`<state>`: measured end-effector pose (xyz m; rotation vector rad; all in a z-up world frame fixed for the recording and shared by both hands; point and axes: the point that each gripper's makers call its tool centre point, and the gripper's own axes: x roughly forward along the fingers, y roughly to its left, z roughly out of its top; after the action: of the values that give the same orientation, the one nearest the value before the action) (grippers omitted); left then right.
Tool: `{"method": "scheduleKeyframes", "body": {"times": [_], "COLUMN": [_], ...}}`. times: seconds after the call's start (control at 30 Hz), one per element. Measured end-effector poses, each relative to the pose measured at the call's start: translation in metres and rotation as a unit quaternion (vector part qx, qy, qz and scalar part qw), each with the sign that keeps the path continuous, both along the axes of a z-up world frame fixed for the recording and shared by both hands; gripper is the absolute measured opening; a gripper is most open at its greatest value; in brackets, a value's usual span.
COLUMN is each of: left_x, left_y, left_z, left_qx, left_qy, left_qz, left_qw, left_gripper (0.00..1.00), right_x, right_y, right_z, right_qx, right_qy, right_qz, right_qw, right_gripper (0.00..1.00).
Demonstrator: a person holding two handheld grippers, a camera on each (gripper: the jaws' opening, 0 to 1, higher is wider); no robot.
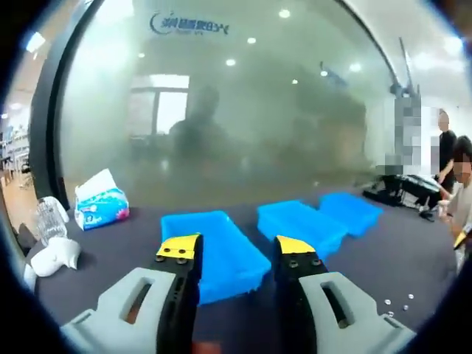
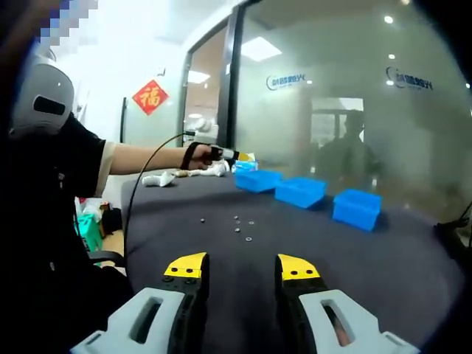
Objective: Sort the screws, nuts, and washers into the corresponding bins
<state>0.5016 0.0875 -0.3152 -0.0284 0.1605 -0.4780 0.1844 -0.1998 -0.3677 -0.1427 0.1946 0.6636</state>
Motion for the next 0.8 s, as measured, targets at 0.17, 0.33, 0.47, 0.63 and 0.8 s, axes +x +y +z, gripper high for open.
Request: {"method": "scheduleKeyframes", "body": {"times": [0.17,0.33,0.47,0.63,0.8], "left_x": [-0.038,-0.079,-0.122,-0.164,-0.199], "left_y": [0.01,0.015,0.013,0.022,0.027], "left_z": [0.005,0.007,0.006,0.003,-0.008], "left_qx": [0.0,-0.01,-0.02,-0.044,-0.046], "left_qy": [-0.022,-0.031,-0.032,-0.036,-0.04], "left_qz": [-0.015,-0.032,-0.06,-0.079,-0.095], "left_qw": [0.9997,0.999,0.9975,0.9953,0.9937], "left_gripper": [0.38,0.38,0.38,0.39,0.41], "right_x": [0.0,0.0,0.001,0.003,0.005], "right_y": [-0.003,-0.005,-0.006,-0.006,-0.009], "right_z": [0.002,0.003,0.004,0.005,0.004], "right_qx": [0.0,-0.002,-0.001,0.003,0.003], "right_qy": [-0.002,-0.004,-0.005,-0.008,-0.007], "right_qz": [-0.005,-0.006,-0.006,-0.007,-0.013], "right_qw": [1.0,1.0,1.0,0.9999,0.9999], "right_gripper": [0.32,0.32,0.32,0.32,0.33]}}
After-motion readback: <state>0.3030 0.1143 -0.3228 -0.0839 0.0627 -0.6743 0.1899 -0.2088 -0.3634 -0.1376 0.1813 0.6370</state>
